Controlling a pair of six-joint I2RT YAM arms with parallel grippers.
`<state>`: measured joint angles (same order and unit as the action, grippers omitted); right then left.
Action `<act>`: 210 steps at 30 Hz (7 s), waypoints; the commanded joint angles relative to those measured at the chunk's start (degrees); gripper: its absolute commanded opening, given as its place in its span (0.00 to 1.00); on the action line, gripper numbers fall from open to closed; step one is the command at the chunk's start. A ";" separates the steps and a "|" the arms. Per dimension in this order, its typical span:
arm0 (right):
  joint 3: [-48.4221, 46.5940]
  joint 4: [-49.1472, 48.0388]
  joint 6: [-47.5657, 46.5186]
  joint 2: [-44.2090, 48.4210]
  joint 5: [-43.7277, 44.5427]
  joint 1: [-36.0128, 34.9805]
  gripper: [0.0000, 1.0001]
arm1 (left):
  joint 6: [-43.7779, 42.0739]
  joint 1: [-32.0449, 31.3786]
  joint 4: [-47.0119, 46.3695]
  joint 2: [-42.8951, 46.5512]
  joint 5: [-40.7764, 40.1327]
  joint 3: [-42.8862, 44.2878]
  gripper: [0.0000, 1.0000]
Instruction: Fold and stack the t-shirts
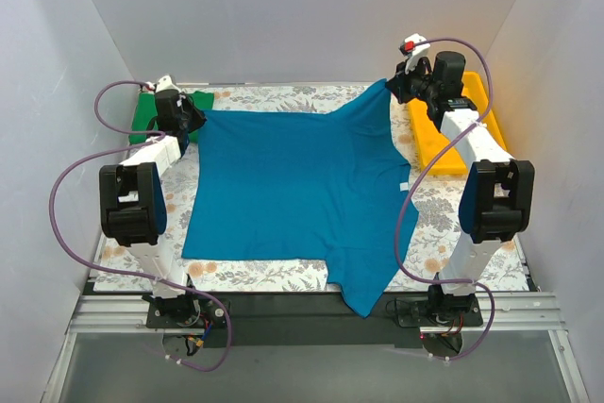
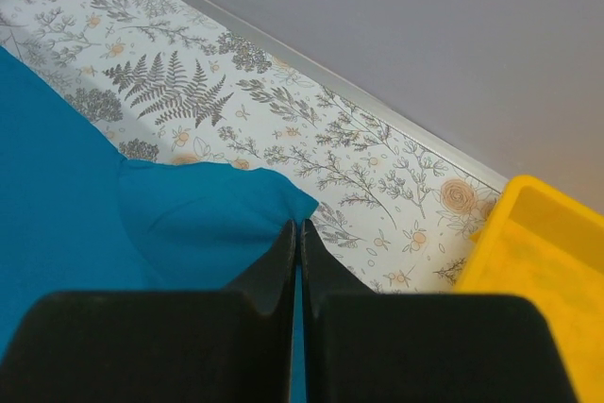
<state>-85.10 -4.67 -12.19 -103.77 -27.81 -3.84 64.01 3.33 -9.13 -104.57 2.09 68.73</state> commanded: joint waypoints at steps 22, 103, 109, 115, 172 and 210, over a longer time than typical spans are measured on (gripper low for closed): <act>-1.47 -2.45 -0.21 -8.12 0.21 -3.02 0.01 | -4.24 0.45 0.51 -0.45 1.52 0.35 0.00; 33.77 -3.24 -3.81 24.75 -3.39 -1.44 0.01 | -8.02 0.36 -7.13 1.21 -0.42 -6.85 0.00; 35.61 -3.24 -4.34 26.77 -3.21 -1.35 0.01 | -8.46 0.45 -8.19 1.65 -1.38 -8.35 0.00; 37.37 -3.24 -4.69 28.27 -3.04 -1.35 0.01 | -8.99 0.45 -7.93 1.22 -1.38 -8.00 0.00; 43.79 0.97 -10.57 32.84 -9.09 2.43 0.01 | -0.29 2.12 1.13 24.15 -5.52 -24.17 0.83; 42.91 4.23 -12.16 29.06 -13.50 3.22 0.01 | -0.99 2.03 15.72 13.43 2.75 -17.05 0.00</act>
<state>-41.34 -0.01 -23.99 -74.63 -40.51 -0.75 63.81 5.26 6.09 -94.61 6.63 50.78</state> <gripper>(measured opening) 0.022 0.007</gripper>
